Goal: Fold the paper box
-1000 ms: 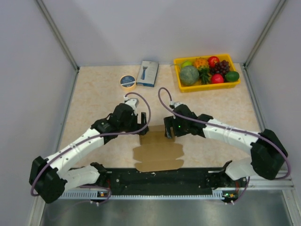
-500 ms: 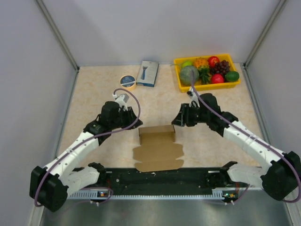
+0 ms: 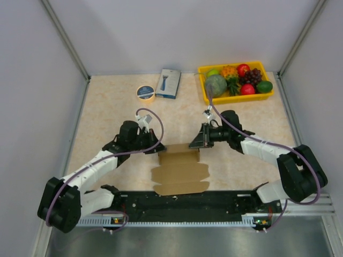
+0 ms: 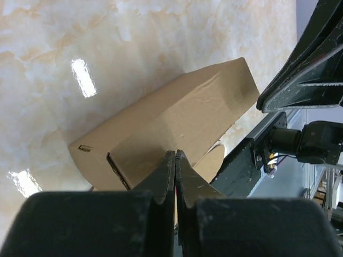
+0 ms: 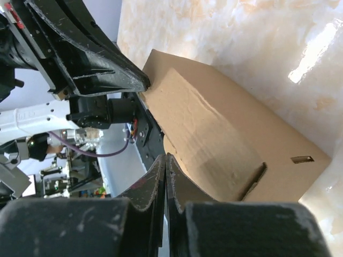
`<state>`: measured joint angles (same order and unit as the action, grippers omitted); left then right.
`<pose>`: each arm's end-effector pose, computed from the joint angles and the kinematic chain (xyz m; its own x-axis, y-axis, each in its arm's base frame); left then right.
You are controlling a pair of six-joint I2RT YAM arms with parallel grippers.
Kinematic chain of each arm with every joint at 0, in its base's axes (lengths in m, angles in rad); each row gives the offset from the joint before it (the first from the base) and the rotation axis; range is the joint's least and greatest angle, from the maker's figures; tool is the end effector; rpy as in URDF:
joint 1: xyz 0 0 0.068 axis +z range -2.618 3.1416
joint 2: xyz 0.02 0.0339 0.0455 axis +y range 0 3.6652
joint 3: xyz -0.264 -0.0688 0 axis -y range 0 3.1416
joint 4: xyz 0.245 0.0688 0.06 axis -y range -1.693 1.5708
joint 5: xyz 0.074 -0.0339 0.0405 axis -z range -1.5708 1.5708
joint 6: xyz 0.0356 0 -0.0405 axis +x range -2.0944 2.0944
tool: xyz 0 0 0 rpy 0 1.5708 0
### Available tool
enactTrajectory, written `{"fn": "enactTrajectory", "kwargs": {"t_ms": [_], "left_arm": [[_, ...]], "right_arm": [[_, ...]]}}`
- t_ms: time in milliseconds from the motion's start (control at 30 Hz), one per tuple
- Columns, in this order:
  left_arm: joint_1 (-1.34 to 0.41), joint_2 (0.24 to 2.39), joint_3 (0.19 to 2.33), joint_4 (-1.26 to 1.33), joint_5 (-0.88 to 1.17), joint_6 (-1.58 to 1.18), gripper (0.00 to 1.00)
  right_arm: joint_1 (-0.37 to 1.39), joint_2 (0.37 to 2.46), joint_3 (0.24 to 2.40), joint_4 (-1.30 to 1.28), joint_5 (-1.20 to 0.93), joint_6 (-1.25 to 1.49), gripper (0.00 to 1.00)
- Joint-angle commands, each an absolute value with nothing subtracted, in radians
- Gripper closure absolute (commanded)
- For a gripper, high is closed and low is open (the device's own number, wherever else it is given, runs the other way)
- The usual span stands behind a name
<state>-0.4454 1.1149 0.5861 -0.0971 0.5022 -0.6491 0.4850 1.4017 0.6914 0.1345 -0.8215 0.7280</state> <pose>0.2009 -0.1149 0.2171 -0.8622 -0.1755 -0.4752 0.2617 0.6488 -0.7145 0.2381 0.1549 0.2060 -0.9324 0.0209 -0.3609 -0.3221 0.4050 0.8557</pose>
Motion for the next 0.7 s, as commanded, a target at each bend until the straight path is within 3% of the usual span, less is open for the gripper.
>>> {"fn": "enactTrajectory", "kwargs": {"t_ms": [0,333,667], "left_arm": [[-0.437,1.074,0.529,-0.020,0.512,-0.638,1.00],[-0.426,1.113,0.443,0.041,0.460,-0.617,1.00],[-0.423,1.100,0.452,0.022,0.474,-0.578,1.00]], "right_arm": [[0.460,1.426,0.649,0.328,-0.893,0.759,1.00],[0.449,1.496,0.532,0.417,-0.838,0.749,1.00],[0.442,1.425,0.615,0.353,-0.879,0.759,1.00]]}}
